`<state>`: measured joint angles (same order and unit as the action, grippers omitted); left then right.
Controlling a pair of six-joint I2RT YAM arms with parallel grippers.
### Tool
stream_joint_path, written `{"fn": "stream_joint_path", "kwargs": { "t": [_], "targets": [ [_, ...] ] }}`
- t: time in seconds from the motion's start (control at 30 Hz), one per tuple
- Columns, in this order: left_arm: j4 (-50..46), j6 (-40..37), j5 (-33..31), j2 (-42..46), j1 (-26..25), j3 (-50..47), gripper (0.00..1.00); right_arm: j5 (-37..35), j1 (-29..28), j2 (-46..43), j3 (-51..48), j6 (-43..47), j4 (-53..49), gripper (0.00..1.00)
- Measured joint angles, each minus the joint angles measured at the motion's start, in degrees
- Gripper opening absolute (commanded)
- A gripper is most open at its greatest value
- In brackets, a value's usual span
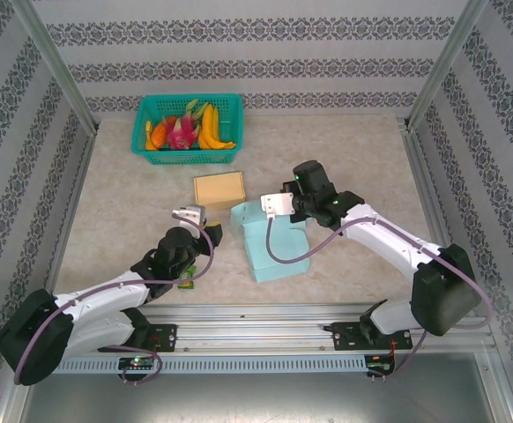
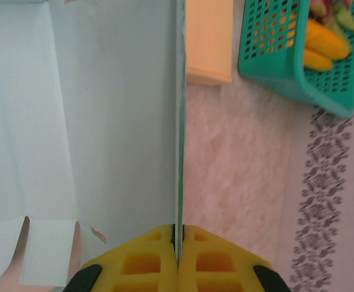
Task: Fold the paper box
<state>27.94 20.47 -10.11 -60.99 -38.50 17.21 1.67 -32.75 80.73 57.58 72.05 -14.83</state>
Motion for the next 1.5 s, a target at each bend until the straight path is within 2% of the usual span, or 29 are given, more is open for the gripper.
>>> {"fn": "stream_joint_path", "kwargs": {
  "t": [0.23, 0.47, 0.83, 1.13, 1.5],
  "targets": [
    [8.2, -3.2, 4.1, -9.0, 0.0, -0.6, 0.48, -3.1, -1.2, 2.0, -0.1, 2.3, 4.6, 0.0],
    [12.1, -5.3, 4.3, -13.4, 0.2, -0.5, 0.46, -4.3, -1.2, 4.8, -3.9, 4.5, 10.0, 0.0],
    [16.3, -5.9, 5.4, -23.5, 1.5, 1.0, 0.41, -7.7, -1.2, 6.6, -11.8, 8.6, 25.1, 0.0],
    [18.1, -5.6, 8.5, -24.9, 1.5, 2.3, 0.45, -8.7, -1.1, 6.6, -12.9, 9.4, 28.4, 0.0],
    [17.9, -5.6, 9.0, -26.9, 1.5, 5.2, 0.42, -8.7, -1.1, 6.5, -13.0, 9.3, 28.6, 0.0]
  ]
}}
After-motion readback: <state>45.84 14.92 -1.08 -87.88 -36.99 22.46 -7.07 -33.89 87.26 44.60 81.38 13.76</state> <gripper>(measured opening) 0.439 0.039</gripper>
